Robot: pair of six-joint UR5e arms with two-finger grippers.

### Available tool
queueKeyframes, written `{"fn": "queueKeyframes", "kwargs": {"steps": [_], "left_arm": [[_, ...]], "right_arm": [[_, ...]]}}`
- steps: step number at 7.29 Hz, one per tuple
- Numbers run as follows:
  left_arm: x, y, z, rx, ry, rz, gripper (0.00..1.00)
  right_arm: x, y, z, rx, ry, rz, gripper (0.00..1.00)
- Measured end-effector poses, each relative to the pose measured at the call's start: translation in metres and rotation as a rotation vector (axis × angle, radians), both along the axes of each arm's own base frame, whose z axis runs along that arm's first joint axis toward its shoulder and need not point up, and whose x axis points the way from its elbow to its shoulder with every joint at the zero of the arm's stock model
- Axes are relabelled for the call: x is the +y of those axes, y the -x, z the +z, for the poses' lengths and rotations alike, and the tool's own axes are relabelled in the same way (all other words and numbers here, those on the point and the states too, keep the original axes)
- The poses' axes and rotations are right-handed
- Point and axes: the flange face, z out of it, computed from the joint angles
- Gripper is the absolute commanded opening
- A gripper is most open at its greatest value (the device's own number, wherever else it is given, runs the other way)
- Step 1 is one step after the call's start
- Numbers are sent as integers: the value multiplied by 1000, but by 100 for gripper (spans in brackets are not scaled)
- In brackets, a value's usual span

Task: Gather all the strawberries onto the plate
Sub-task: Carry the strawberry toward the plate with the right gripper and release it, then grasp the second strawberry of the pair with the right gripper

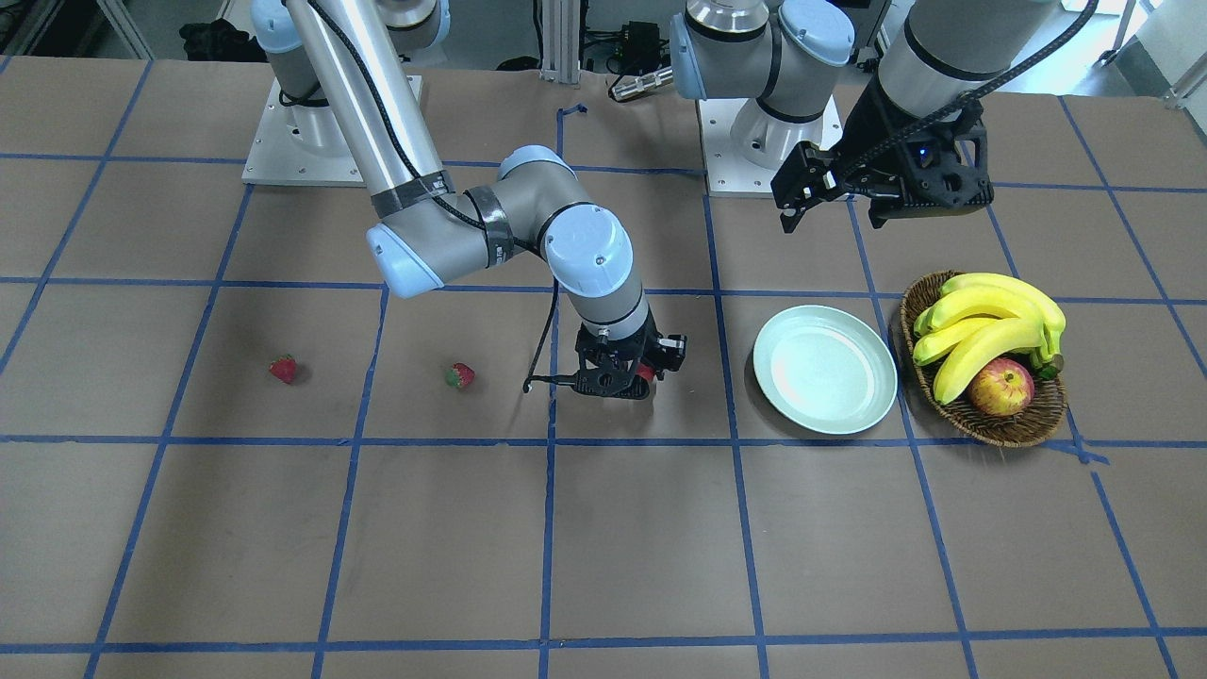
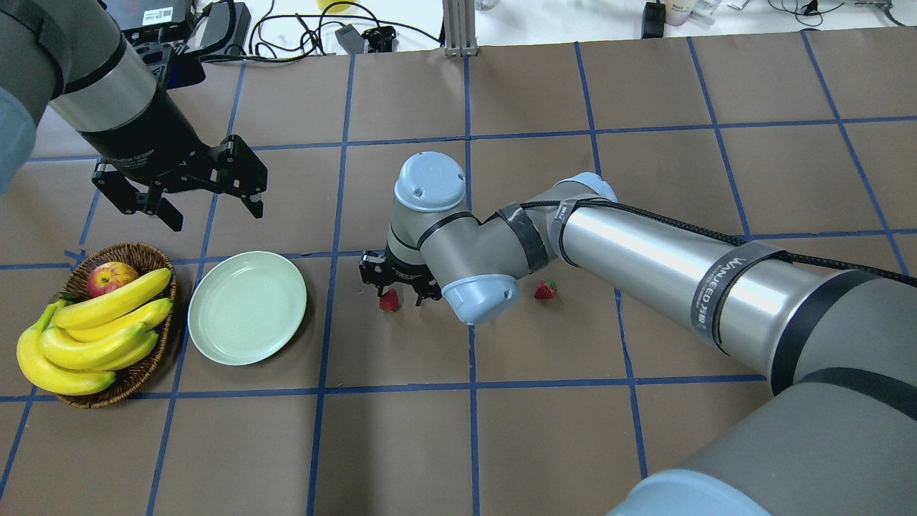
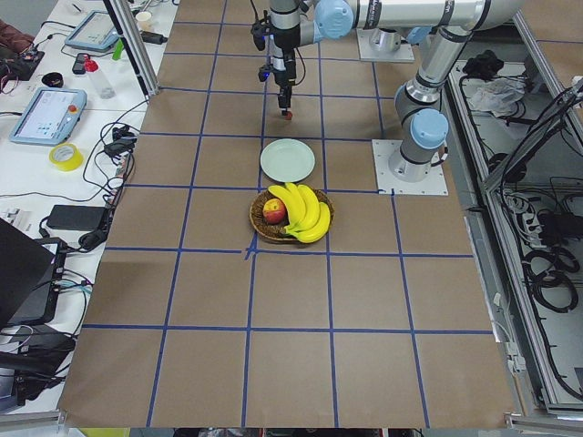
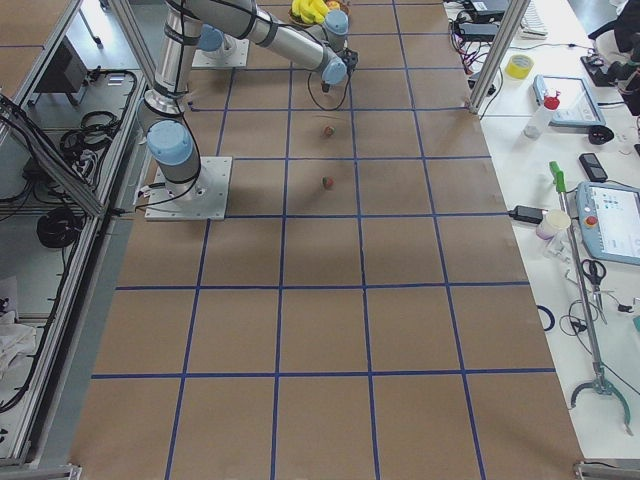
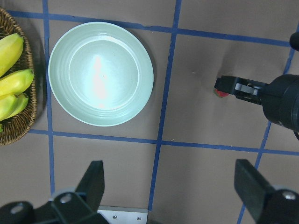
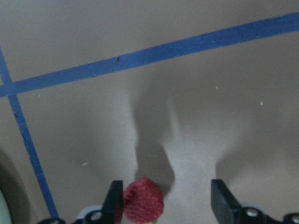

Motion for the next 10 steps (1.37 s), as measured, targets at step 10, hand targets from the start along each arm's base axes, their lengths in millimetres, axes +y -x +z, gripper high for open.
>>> {"fn": "queueKeyframes", "kwargs": {"steps": [10], "left_arm": [[-2, 1, 2, -2, 22, -2, 100]], "right_arm": [[-16, 193, 5, 260, -94, 113, 76]]}}
